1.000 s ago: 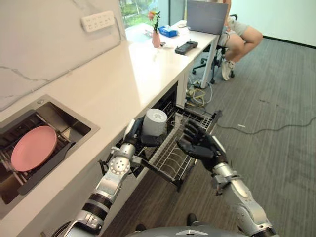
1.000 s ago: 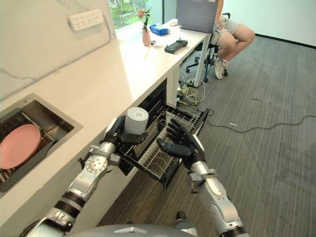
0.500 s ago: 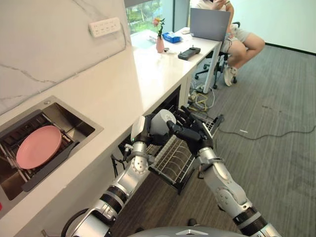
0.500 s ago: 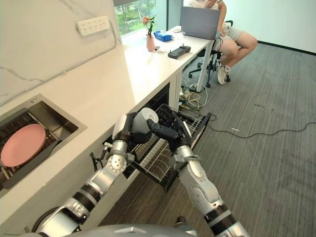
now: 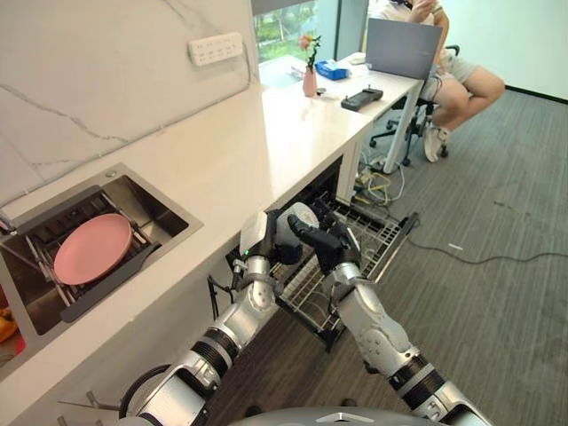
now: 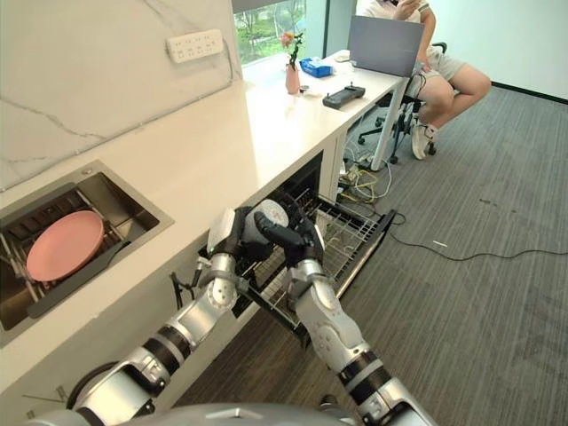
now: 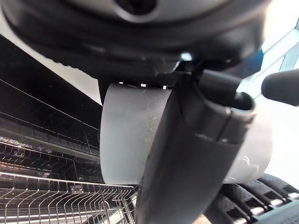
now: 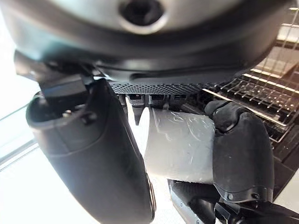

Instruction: Place the dishes in the dishwasher.

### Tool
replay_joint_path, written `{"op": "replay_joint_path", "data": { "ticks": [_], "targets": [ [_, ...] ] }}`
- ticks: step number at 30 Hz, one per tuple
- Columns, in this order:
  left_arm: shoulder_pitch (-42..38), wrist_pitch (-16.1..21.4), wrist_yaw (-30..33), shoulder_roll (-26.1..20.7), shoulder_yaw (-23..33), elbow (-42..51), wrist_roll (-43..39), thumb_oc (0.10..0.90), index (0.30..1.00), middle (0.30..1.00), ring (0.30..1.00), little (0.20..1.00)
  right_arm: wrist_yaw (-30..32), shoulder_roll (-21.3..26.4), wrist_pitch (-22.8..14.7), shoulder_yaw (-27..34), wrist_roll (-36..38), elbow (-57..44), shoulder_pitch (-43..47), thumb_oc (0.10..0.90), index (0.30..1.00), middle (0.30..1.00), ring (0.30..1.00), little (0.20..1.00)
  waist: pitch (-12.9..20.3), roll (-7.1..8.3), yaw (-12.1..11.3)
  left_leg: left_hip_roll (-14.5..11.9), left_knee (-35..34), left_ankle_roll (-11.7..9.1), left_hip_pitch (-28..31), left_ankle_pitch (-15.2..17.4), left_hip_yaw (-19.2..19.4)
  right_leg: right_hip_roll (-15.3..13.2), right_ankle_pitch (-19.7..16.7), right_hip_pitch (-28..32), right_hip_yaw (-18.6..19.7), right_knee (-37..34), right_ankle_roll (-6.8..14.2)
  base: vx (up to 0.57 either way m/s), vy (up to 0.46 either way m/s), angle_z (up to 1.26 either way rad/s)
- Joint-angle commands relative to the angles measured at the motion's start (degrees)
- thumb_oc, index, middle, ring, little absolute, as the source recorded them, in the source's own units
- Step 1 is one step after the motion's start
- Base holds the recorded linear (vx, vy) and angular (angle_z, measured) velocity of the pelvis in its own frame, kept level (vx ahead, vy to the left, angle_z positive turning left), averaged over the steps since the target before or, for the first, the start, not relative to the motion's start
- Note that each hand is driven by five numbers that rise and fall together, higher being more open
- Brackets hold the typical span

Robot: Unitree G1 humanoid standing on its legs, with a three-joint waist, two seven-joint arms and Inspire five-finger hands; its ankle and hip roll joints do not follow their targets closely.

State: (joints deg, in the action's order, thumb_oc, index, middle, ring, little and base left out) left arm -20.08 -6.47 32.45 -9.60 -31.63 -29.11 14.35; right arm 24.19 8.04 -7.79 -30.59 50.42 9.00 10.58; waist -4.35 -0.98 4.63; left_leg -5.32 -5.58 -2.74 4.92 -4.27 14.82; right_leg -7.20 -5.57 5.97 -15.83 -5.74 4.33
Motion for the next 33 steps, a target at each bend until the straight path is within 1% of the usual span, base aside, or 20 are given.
{"op": "replay_joint_path", "data": {
  "ticks": [1, 5, 7, 12, 14, 16, 19, 20, 21, 23, 26, 28, 29, 31, 32, 33],
  "targets": [
    [-15.8, 4.0, 5.2, 2.9, -4.4, -3.8, 3.5, 0.400, 0.300, 0.300, 0.300, 0.300, 0.6, -7.1, -4.8, -0.6, -0.1, 0.4, 8.9, 0.800, 0.900, 0.900, 0.900, 0.900, 0.9, 0.95, -1.3, -0.8, 0.6, -1.8, 2.9, 5.2, -0.4, -2.6, 3.3, 1.4, 3.0, 1.5, 4.2, 0.00, 0.000, 0.00],
    [-16.0, 4.2, 5.9, 3.4, -5.5, -4.0, 2.8, 0.400, 0.300, 0.300, 0.300, 0.300, 1.7, -9.5, -4.7, -2.3, 0.0, 3.6, 9.0, 0.800, 0.900, 0.900, 0.900, 0.900, 1.0, 0.84, -1.7, -0.8, 0.6, -1.8, 2.9, 5.2, -0.7, -2.6, 3.4, 1.7, 2.8, 1.5, 4.1, 0.00, 0.000, 0.00],
    [-16.1, 4.3, 6.0, 3.4, -5.8, -4.1, 2.7, 0.400, 0.300, 0.300, 0.300, 0.300, 1.5, -10.0, -4.9, -2.7, 0.3, 4.5, 9.3, 0.800, 0.900, 0.900, 0.900, 0.900, 1.0, 0.85, -1.7, -0.8, 0.6, -1.8, 3.0, 5.2, -0.8, -2.6, 3.4, 1.7, 2.8, 1.5, 4.1, 0.00, 0.000, 0.00],
    [-16.3, 4.9, 5.7, 3.6, -6.4, -3.9, 2.1, 0.400, 0.300, 0.300, 0.300, 0.300, 0.6, -11.8, -5.5, -3.2, 3.0, 7.7, 11.1, 0.800, 0.900, 0.900, 0.900, 0.900, 1.0, 0.83, -2.1, -0.8, 0.6, -1.9, 3.0, 5.3, -1.0, -2.6, 3.5, 1.8, 2.8, 1.4, 4.1, 0.00, 0.000, 0.00],
    [-16.5, 5.4, 5.1, 3.5, -6.8, -3.6, 2.0, 0.400, 0.300, 0.300, 0.300, 0.300, -0.1, -11.6, -5.0, -3.3, 2.4, 8.9, 11.9, 0.800, 0.900, 0.900, 0.900, 0.900, 1.0, 0.90, -2.3, -0.8, 0.6, -1.9, 3.0, 5.3, -1.0, -2.6, 3.5, 1.7, 2.7, 1.4, 4.1, 0.00, 0.000, 0.00],
    [-16.6, 6.3, 3.7, 3.0, -6.9, -2.8, 2.5, 0.400, 0.300, 0.300, 0.300, 0.300, -1.5, -10.3, -2.9, -3.8, -0.1, 10.0, 12.2, 0.800, 0.900, 0.900, 0.900, 0.900, 1.0, 1.05, -2.4, -0.8, 0.6, -1.9, 3.0, 5.3, -1.0, -2.6, 3.5, 1.8, 2.6, 1.4, 4.1, 0.00, 0.000, 0.00],
    [-16.1, 7.2, 1.3, 1.4, -7.3, -0.2, 4.5, 0.400, 0.300, 0.300, 0.300, 0.300, -4.8, -6.8, 0.5, -5.5, -2.7, 8.9, 11.6, 0.800, 0.900, 0.900, 0.900, 0.900, 1.0, 1.24, -2.6, -0.9, 0.6, -2.0, 3.1, 5.4, -1.2, -2.6, 3.7, 2.1, 2.5, 1.3, 4.1, 0.00, 0.000, 0.00],
    [-16.1, 7.2, 1.2, 1.4, -7.3, -0.2, 4.5, 0.400, 0.300, 0.300, 0.300, 0.300, -4.8, -6.7, 0.6, -5.5, -2.8, 8.9, 11.6, 0.800, 0.900, 0.900, 0.900, 0.900, 1.0, 1.23, -2.5, -0.9, 0.6, -2.0, 3.1, 5.4, -1.2, -2.6, 3.7, 2.1, 2.5, 1.3, 4.1, 0.01, -0.004, 0.06],
    [-16.1, 7.3, 0.5, 1.1, -7.2, -0.3, 5.1, 0.400, 0.300, 0.300, 0.300, 0.300, -5.6, -5.7, 1.7, -5.7, -3.6, 8.9, 11.7, 0.800, 0.900, 0.900, 0.900, 0.900, 1.1, 1.27, -2.5, -1.0, 0.6, -2.1, 3.1, 5.4, -1.3, -2.6, 3.8, 2.2, 2.4, 1.2, 4.1, 0.01, -0.002, 0.06],
    [-16.0, 7.5, 0.0, 1.1, -7.0, -0.6, 5.0, 0.400, 0.300, 0.300, 0.300, 0.300, -6.1, -5.1, 2.4, -5.9, -4.2, 8.8, 11.7, 0.800, 0.900, 0.900, 0.900, 0.900, 1.1, 1.31, -2.5, -0.9, 0.6, -2.1, 3.1, 5.4, -1.3, -2.6, 3.8, 2.2, 2.4, 1.2, 4.1, 0.01, -0.002, 0.07],
    [-15.8, 7.4, -0.2, 1.1, -6.6, -0.7, 4.4, 0.400, 0.300, 0.300, 0.300, 0.300, -6.0, -4.8, 2.6, -5.9, -4.5, 8.6, 11.7, 0.800, 0.900, 0.900, 0.900, 0.900, 1.1, 1.29, -2.4, -0.9, 0.6, -2.1, 3.1, 5.4, -1.3, -2.6, 3.8, 2.2, 2.4, 1.2, 4.0, 0.00, -0.001, 0.01],
    [-15.2, 7.4, -0.2, 1.4, -6.0, -1.2, 2.6, 0.400, 0.300, 0.300, 0.300, 0.300, -5.7, -5.0, 2.3, -5.6, -4.7, 8.0, 11.6, 0.800, 0.900, 0.900, 0.900, 0.900, 1.0, 1.22, -2.4, -0.9, 0.6, -2.0, 3.1, 5.4, -1.3, -2.5, 3.8, 2.2, 2.4, 1.2, 4.0, 0.00, 0.000, 0.00],
    [-14.8, 7.5, 0.3, 1.8, -5.3, -1.8, 0.4, 0.400, 0.300, 0.300, 0.300, 0.300, -5.0, -4.8, 1.7, -4.9, -7.5, 7.2, 11.9, 0.800, 0.900, 0.900, 0.900, 0.900, 0.9, 1.11, -2.3, -0.9, 0.6, -2.0, 3.1, 5.3, -1.3, -2.5, 3.8, 2.1, 2.4, 1.3, 4.0, 0.00, 0.000, 0.00],
    [-14.7, 7.5, 0.8, 1.9, -5.0, -1.9, -0.6, 0.400, 0.300, 0.300, 0.300, 0.300, -4.1, -5.0, 1.1, -4.4, -8.4, 6.8, 11.9, 0.800, 0.900, 0.900, 0.900, 0.900, 0.9, 1.05, -2.2, -0.8, 0.6, -1.9, 3.2, 5.3, -1.3, -2.5, 3.8, 2.1, 2.5, 1.3, 4.0, 0.00, 0.000, 0.00],
    [-14.7, 7.6, 1.6, 2.0, -4.7, -1.9, -1.8, 0.400, 0.300, 0.300, 0.300, 0.300, -2.8, -4.8, 0.8, -3.8, -11.7, 5.7, 12.2, 0.800, 0.900, 0.900, 0.900, 0.900, 0.8, 0.92, -2.0, -0.8, 0.6, -1.9, 3.2, 5.4, -1.3, -2.5, 3.8, 2.0, 2.6, 1.3, 4.0, 0.00, 0.000, 0.00],
    [-14.7, 7.6, 1.6, 2.0, -4.7, -1.9, -1.8, 0.400, 0.300, 0.300, 0.300, 0.300, -2.8, -4.8, 0.8, -3.8, -11.8, 5.6, 12.2, 0.800, 0.900, 0.900, 0.900, 0.900, 0.8, 0.91, -2.0, -0.8, 0.6, -1.9, 3.2, 5.4, -1.3, -2.5, 3.8, 2.1, 2.6, 1.3, 4.0, 0.00, 0.000, 0.00]
  ]
}}
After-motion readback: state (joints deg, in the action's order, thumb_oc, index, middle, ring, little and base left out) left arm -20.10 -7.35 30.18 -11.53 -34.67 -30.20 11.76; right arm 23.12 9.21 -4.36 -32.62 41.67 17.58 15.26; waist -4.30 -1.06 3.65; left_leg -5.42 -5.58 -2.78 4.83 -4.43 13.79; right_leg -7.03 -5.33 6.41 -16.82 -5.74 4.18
